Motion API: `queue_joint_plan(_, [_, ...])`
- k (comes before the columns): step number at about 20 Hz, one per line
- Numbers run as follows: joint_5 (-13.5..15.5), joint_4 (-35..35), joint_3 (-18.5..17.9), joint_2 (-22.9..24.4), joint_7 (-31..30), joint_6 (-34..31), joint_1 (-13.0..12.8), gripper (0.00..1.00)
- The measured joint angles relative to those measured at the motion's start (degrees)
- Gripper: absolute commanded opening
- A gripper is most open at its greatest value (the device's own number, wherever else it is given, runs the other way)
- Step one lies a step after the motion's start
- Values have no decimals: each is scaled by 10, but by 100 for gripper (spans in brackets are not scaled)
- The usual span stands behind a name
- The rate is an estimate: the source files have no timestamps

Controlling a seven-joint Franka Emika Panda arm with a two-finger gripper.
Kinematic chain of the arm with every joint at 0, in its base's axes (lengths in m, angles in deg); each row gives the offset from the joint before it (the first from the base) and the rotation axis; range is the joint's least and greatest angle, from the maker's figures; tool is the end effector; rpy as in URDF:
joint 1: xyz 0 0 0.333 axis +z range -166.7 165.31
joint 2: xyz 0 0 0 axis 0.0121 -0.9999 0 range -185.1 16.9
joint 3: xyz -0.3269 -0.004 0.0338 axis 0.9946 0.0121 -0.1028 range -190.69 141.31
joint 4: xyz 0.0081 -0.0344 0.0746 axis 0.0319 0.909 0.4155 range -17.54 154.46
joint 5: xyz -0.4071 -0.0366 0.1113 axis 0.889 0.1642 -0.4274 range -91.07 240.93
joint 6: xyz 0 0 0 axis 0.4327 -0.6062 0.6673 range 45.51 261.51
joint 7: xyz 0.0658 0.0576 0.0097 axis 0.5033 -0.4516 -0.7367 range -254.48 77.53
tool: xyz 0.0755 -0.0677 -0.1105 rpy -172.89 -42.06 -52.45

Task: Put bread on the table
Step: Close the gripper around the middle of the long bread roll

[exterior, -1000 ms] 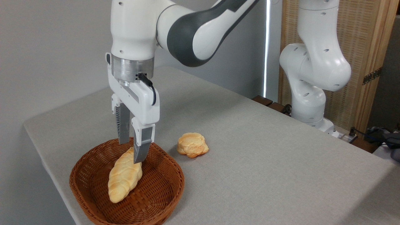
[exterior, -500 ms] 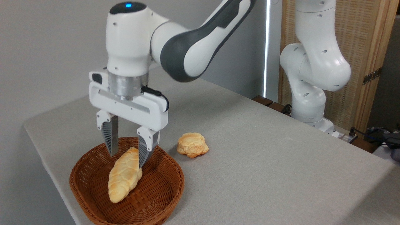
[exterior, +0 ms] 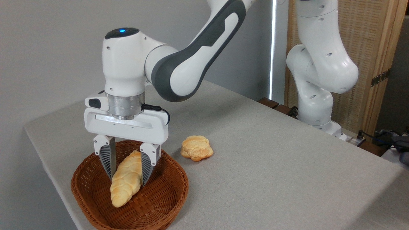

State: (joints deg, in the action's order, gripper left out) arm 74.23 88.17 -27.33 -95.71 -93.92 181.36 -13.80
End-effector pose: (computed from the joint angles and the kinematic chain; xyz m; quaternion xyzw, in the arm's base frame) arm 0.6543 -0.1213 0.3678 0.9918 -0.0483 0.1180 0.0070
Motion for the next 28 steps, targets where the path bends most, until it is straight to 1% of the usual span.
queue_joint_plan(3, [-2, 0, 1, -4, -1, 0, -1, 98])
queue_joint_plan(4, [-2, -1, 1, -4, -1, 0, -1, 88])
queue_joint_plan(6, [-3, -1, 1, -4, -1, 0, -1, 63])
queue_joint_plan(8, [-4, -2, 1, -4, 0, 0, -1, 42])
queue_joint_plan(10, [-5, -2, 1, -4, 2, 0, -1, 35])
queue_joint_plan(18, [-5, -2, 1, -4, 5, 1, -1, 34])
queue_joint_plan(24, [-5, -5, 1, -3, 5, 1, -1, 34])
queue_joint_plan(26, [-5, -8, 1, -1, 5, 1, -1, 37])
queue_joint_plan(28, [-5, -12, 1, 6, 5, 2, -1, 37])
